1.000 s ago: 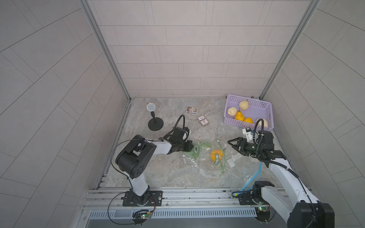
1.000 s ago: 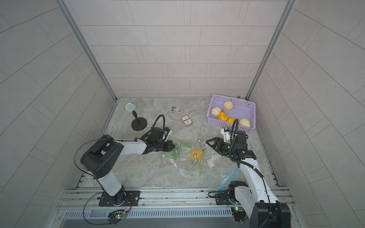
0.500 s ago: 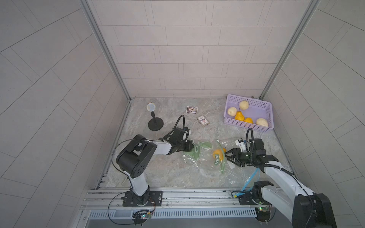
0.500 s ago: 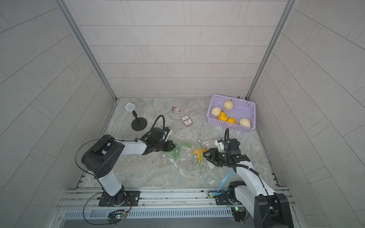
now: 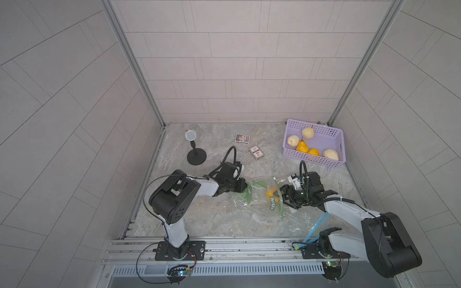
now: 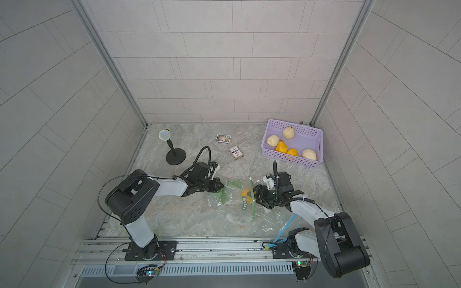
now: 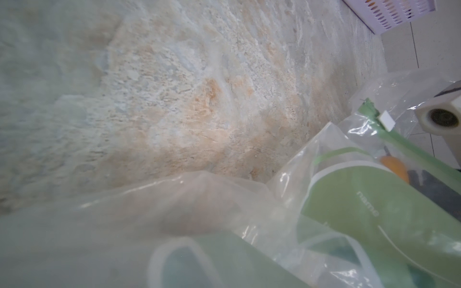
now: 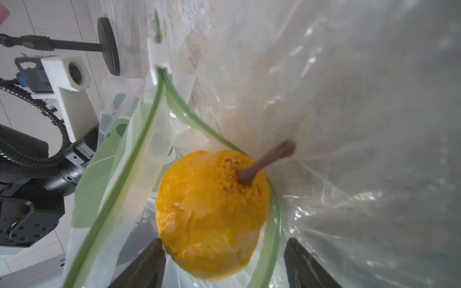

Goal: Open the zip-top bag and take out the pear
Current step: Pick up the pear from the zipper food storage bag.

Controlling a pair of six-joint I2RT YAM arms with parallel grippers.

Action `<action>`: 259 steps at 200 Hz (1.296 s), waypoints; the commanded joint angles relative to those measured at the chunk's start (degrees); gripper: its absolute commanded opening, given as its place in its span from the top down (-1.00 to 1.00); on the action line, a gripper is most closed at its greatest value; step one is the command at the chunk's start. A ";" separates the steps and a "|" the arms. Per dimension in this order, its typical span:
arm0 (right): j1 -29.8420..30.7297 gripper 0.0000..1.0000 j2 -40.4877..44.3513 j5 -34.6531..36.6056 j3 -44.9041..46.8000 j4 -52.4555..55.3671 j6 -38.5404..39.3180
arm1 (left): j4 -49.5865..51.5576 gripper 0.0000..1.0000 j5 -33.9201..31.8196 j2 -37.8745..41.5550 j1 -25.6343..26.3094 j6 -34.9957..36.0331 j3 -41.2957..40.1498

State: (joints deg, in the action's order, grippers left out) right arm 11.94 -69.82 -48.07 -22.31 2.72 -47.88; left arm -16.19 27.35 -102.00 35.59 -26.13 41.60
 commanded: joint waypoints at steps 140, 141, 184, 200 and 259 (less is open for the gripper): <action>3.96 0.06 1.62 6.85 -8.33 11.19 6.07 | 11.43 1.00 -3.50 -7.62 3.30 -0.85 -2.13; 3.87 0.06 1.84 6.81 -8.30 11.40 6.14 | 11.39 1.00 -3.52 -7.61 3.19 -0.85 -2.18; -2.30 0.11 11.46 4.16 -7.57 21.79 9.95 | 11.87 1.00 -4.45 -6.83 -0.22 -0.17 -2.58; -3.85 0.10 15.11 4.13 -6.68 22.63 9.24 | 11.93 1.00 -4.42 -6.94 -0.87 -0.06 -2.25; -5.74 0.13 17.80 1.46 -4.86 21.38 8.10 | 11.73 1.00 -3.08 -7.53 -1.33 -0.30 -1.57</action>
State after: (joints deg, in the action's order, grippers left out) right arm 7.44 -53.04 -46.89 -28.49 23.75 -39.27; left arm -19.03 30.72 -104.88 35.88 -27.42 43.16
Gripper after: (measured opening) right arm 0.514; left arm 0.040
